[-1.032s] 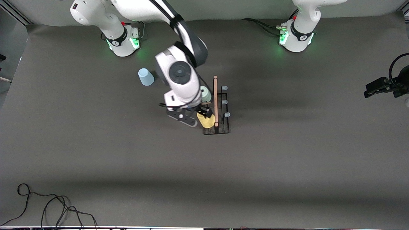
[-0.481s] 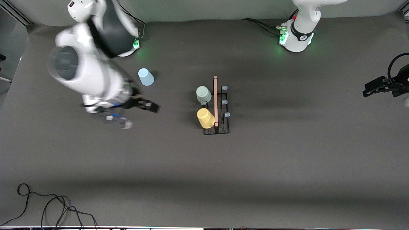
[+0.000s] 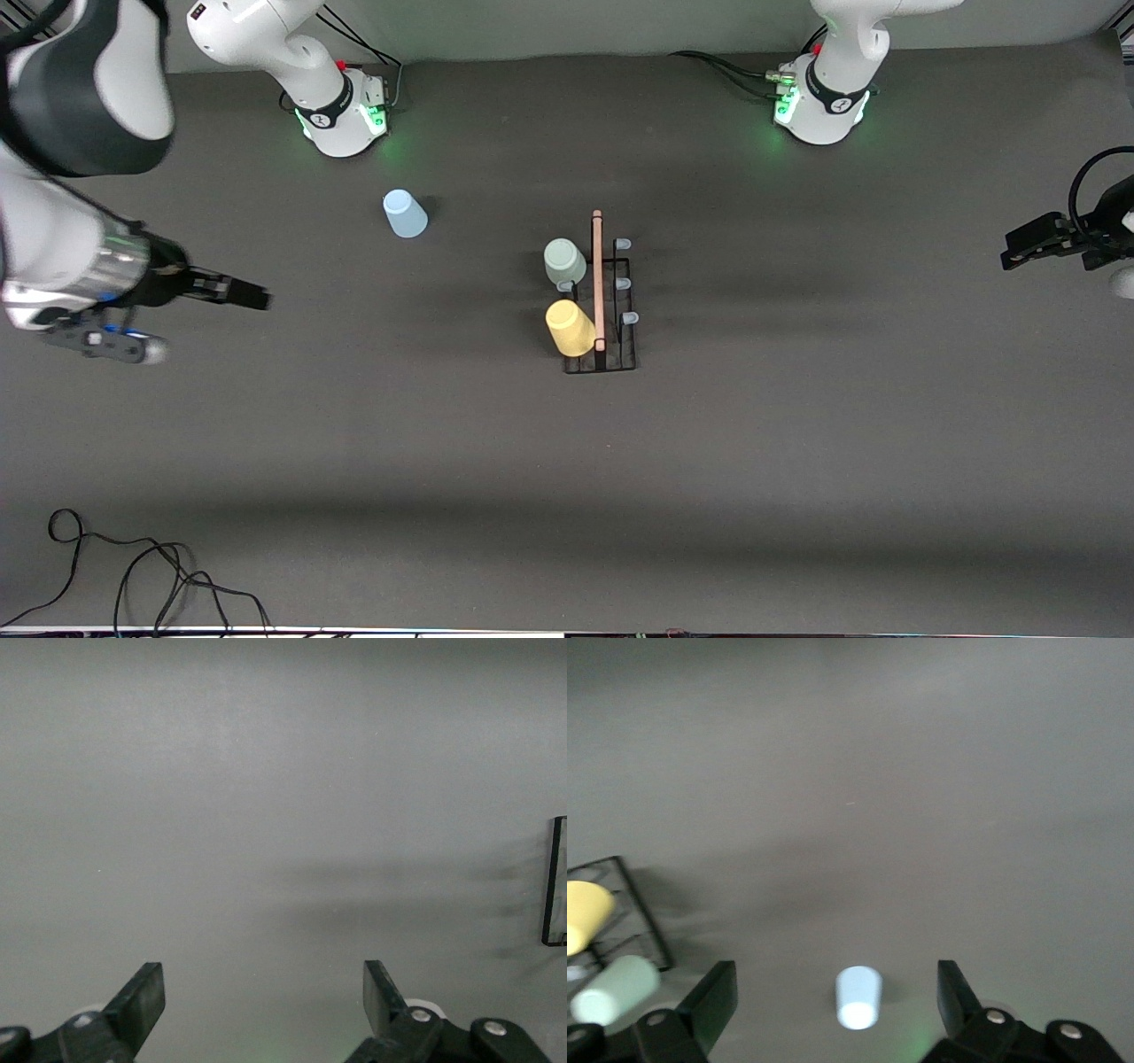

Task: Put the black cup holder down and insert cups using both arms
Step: 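Open the right gripper and withdraw it from the rack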

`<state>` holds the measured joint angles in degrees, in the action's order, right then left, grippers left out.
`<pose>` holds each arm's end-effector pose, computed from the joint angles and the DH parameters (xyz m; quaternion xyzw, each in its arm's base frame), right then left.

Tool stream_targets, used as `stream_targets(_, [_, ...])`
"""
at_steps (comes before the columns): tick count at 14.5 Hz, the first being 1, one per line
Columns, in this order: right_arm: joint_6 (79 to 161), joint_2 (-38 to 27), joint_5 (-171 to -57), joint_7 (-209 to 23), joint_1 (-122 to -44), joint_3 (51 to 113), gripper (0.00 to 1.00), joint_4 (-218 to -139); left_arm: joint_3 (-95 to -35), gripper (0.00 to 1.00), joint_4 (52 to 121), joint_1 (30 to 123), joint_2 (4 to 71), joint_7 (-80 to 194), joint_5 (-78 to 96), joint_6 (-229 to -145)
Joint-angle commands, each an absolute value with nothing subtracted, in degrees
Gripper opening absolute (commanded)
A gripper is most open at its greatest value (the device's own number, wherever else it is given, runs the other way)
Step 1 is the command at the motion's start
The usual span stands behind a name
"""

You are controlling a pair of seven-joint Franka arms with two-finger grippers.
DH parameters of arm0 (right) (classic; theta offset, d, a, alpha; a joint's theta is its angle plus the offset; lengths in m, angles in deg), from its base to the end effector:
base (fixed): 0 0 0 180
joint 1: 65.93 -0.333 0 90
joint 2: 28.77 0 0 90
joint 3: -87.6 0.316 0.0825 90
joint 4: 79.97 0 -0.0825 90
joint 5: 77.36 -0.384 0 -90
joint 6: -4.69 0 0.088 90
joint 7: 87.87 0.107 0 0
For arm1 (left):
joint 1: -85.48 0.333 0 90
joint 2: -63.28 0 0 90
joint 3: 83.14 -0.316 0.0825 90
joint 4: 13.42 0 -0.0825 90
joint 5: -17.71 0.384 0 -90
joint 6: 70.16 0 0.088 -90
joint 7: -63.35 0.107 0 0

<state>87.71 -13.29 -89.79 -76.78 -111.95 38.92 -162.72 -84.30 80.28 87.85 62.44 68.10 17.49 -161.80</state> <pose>0.5957 0.0560 0.5626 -0.9894 0.1153 0.0877 0.0006 0.5579 0.0339 0.5883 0.9996 -0.0105 -0.0251 0.0036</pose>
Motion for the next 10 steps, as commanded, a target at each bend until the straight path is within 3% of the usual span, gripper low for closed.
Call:
stream_targets(1, [86.7,-16.2,-84.8,-79.1,-113.0,38.0,1.0,-163.2,-84.3,1.0,80.0,87.4,62.8,67.1,18.0,-161.0])
stream_targets(5, [86.4,-20.3,-84.1,-79.3,-112.7,37.5,1.0,-163.4,-84.3,1.0,80.2,87.4,62.7,67.2,18.0,-162.0])
stream_targets(10, [86.4,-20.2,-84.1,-79.3,-113.0,36.7,1.0,-163.7,-83.8,1.0,77.5,85.3,63.1,62.4,17.0,-160.3])
